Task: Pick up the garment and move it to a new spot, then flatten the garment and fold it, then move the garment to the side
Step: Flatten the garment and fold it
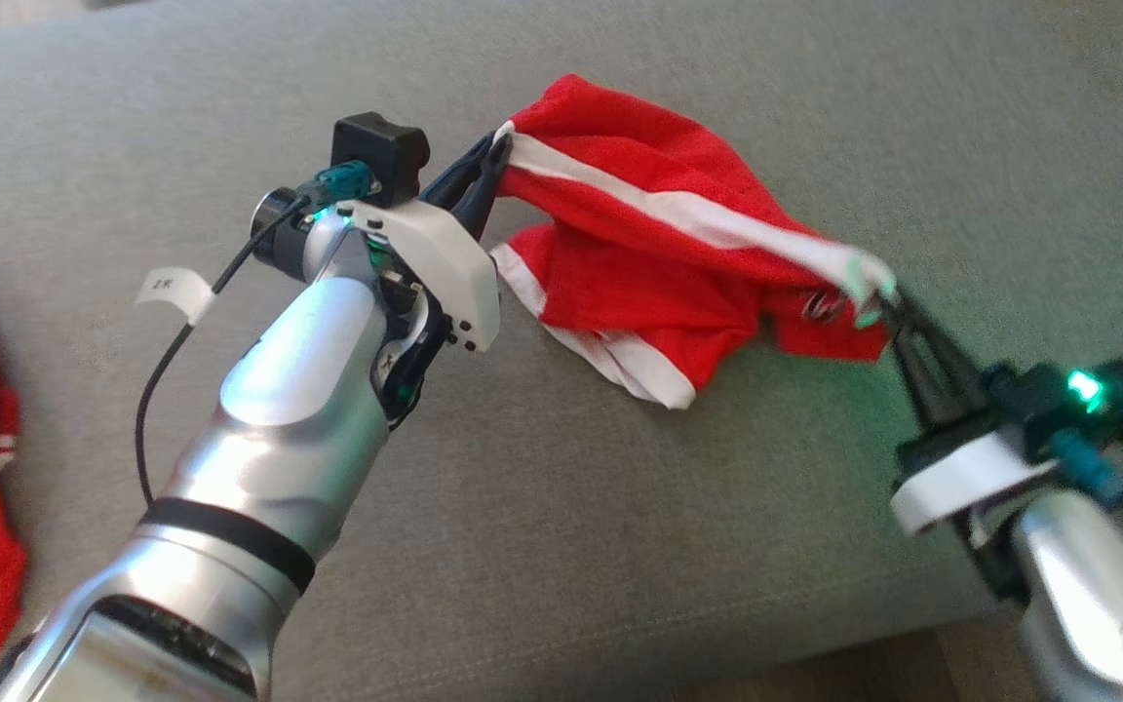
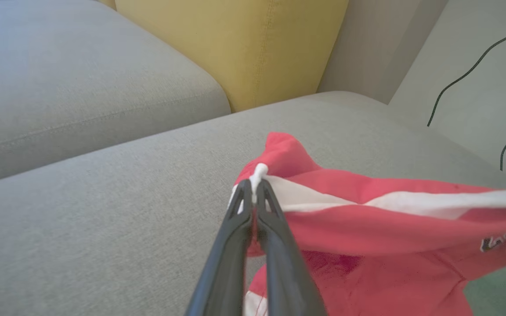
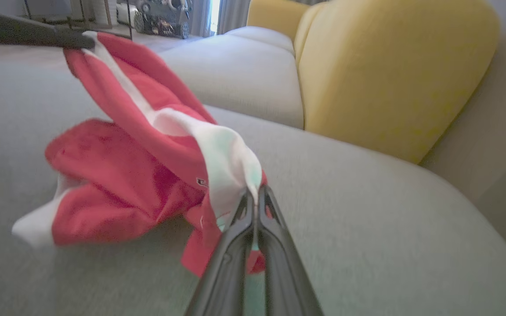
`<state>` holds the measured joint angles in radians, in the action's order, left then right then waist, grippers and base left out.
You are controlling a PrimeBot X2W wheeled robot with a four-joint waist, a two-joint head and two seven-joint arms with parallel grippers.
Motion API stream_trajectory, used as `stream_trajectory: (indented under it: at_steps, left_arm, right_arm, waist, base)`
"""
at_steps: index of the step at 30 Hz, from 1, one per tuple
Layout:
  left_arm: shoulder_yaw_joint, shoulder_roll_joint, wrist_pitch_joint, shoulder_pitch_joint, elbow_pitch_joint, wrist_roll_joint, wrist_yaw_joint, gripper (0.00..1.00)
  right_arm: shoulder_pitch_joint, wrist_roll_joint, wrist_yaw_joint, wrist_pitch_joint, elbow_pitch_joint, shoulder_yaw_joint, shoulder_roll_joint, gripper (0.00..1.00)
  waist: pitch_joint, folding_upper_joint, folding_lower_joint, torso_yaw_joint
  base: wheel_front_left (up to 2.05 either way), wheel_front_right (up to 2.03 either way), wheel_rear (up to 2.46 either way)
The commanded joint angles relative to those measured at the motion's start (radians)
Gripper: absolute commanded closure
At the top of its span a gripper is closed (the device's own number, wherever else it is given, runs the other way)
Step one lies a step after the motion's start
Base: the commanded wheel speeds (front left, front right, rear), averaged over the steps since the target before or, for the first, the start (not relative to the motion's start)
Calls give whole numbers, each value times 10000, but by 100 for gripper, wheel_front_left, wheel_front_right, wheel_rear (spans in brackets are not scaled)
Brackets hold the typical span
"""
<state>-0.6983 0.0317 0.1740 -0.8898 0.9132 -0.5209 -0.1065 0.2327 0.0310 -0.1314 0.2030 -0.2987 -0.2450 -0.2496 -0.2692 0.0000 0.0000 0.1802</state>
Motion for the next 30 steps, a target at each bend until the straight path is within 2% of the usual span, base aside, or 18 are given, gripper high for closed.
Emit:
stream_trajectory:
  at_steps: [1, 7, 11, 16, 21, 25, 30]
  left_arm:
    - [250, 201, 153, -299, -405, -96, -17, 100]
    - [668, 672, 253, -239, -1510, -463, 52, 100]
    - [929, 1083, -142, -292, -2447, -749, 72, 100]
    - [1369, 1571, -629, -452, -3894, -1009, 473, 100]
    - [1383, 1909, -1344, -20, -5084, -1158, 795, 100]
    - [1290, 2411, -2259, 927, -6528, -1368, 1165, 100]
    - [1349, 3223, -3290, 2223, -8456, -1654, 1790, 100]
  right_arm:
    - [524, -20, 7, 124, 531, 24, -341, 100]
    - [2075, -55, 7, 59, 1355, 265, -1309, 100]
    - [3154, -47, 7, -68, 1367, -44, -1620, 100]
    - [4474, -74, 7, -251, 1092, -452, -1903, 100]
    - [4781, 80, 7, -547, 1016, -790, -2277, 100]
    - [4258, 914, 7, -1387, 1426, -1218, -2789, 100]
    - [3012, 3295, 7, -3127, 2761, -1861, -3522, 100]
  waist:
    - [574, 0, 0, -510]
    - [1758, 0, 0, -1260]
    - [2473, 0, 0, -1518]
    - [2988, 0, 0, -1709]
    - [3269, 0, 0, -1868]
    - [3378, 0, 0, -1961]
    - [3280, 0, 0, -1963]
  base:
    - [0, 0, 0]
    - [0, 0, 0]
    - [0, 0, 0]
    - [0, 0, 0]
    - [0, 0, 0]
    - [0, 0, 0]
    - [0, 0, 0]
